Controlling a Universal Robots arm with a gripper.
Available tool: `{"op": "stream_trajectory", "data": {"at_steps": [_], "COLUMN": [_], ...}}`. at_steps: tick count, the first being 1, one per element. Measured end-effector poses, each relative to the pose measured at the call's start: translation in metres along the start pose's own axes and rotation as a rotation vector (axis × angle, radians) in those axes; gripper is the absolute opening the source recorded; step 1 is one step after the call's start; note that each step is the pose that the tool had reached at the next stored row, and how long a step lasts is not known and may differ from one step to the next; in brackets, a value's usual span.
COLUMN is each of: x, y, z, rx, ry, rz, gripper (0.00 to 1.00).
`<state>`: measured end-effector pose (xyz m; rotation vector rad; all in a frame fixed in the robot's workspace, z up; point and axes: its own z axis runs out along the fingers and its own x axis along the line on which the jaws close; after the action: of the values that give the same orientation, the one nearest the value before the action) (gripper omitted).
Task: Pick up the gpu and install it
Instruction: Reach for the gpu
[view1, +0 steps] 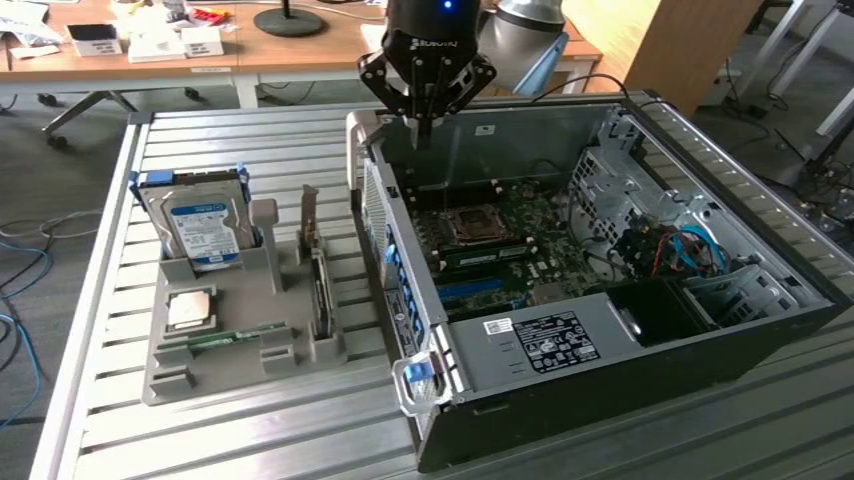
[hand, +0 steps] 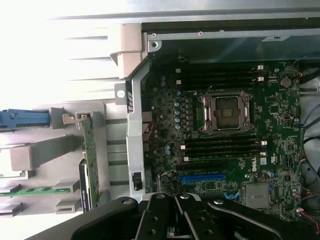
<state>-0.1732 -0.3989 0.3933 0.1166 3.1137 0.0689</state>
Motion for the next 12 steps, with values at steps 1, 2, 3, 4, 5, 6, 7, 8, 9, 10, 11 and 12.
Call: {"op": "stream_trajectory", "data": {"at_steps": [1,2,3,4,5,6,7,8,9,10,11,12], "x": [0.0007,0.0015,0.0022,0.0030,0.0037,0.0045,0.0054,0.0061,0.0070,0.0078,0.0086,0.0093], "y": [0.0000,-0.0001,-0.0002,-0.0002,-0.0003,-0.0003,-0.0004,-0.0004,-0.0005,-0.0006,-0.0006,-0.0007], "z": [0.0000,0.0000,-0.0001,-0.0001,-0.0001,-0.0001,-0.0001,-0.0002,-0.0002,-0.0002,-0.0002,-0.0002], "rx": [0.0000,0.0000,0.0000,0.0000,0.0000,0.0000,0.0000,0.0000,0.0000,0.0000,0.0000,0.0000], "ry": [0.0000,0.0000,0.0000,0.0000,0.0000,0.0000,0.0001,0.0000,0.0000,0.0000,0.0000,0.0000], "rz": [0.000,0.000,0.000,0.000,0.000,0.000,0.000,0.000,0.000,0.000,0.000,0.000], "gripper": [0.11,0.11,0.11,0.11,0.11,0.11,0.11,0.11,0.11,0.11,0.11,0.11]}}
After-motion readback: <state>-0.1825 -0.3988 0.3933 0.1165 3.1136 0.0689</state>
